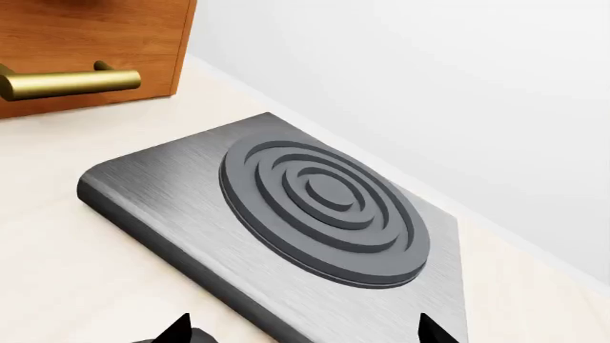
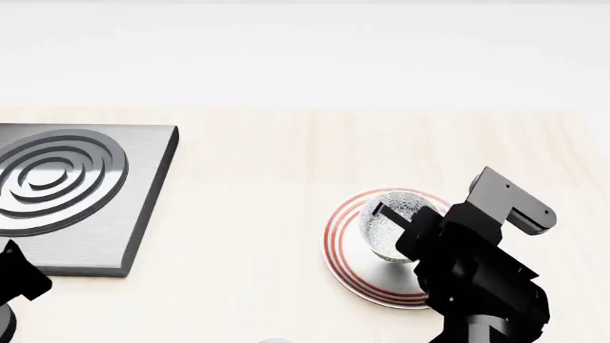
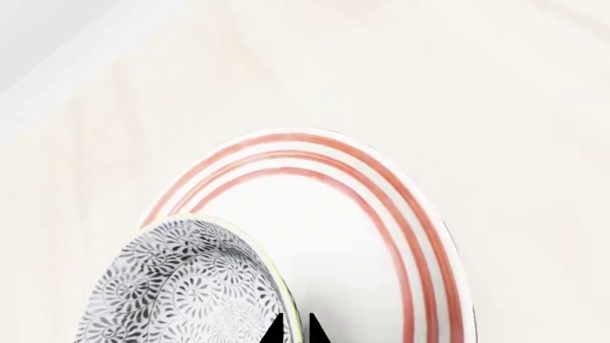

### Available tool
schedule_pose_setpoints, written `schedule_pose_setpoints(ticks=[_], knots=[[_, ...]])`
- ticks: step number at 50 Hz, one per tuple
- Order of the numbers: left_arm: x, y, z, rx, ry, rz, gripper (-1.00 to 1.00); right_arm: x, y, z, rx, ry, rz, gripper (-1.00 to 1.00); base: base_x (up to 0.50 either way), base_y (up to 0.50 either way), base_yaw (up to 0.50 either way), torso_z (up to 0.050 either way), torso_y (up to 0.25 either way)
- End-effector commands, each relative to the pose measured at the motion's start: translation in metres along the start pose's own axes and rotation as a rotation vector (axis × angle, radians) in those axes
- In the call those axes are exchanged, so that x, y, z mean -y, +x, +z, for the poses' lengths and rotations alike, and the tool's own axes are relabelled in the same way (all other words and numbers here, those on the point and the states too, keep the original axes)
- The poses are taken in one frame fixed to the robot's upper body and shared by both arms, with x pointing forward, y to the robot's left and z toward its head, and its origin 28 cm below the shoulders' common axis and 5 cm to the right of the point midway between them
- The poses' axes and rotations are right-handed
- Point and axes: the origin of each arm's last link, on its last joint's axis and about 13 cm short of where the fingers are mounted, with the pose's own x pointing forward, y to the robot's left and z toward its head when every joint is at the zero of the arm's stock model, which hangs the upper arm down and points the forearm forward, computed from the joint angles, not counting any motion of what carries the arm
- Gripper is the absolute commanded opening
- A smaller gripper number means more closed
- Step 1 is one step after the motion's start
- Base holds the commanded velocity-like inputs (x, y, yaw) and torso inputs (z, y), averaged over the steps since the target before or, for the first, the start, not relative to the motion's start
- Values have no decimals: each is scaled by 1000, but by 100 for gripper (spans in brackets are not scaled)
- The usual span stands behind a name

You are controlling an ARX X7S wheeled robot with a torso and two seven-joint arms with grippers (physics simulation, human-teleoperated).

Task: Pick the akita bowl between the plate and the ramekin and place it on the plate.

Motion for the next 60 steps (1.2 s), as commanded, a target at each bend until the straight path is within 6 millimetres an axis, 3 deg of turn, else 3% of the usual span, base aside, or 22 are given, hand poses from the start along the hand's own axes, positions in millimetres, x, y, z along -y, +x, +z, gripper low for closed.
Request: schedule_pose_setpoints(ticks=[1,20,30,45,51,60], knots=[[0,0,0,0,0,0,100,0,0,1,9,7,13,100,0,0,0,0,0],[0,0,0,-2,-1,1,100,-2,-1,3,18,-16,30,100,0,0,0,0,0],[0,0,0,-3,-3,5,100,-8,-7,18,71,-86,24,100,0,0,0,0,0],[0,-1,0,-2,-1,6,100,-3,-48,32,161,-214,13,100,0,0,0,0,0],[-1,0,-1,-1,-1,6,100,4,-73,24,255,-319,57,100,0,0,0,0,0],[0,-1,0,1,3,5,100,10,-94,9,355,-393,91,100,0,0,0,0,0]])
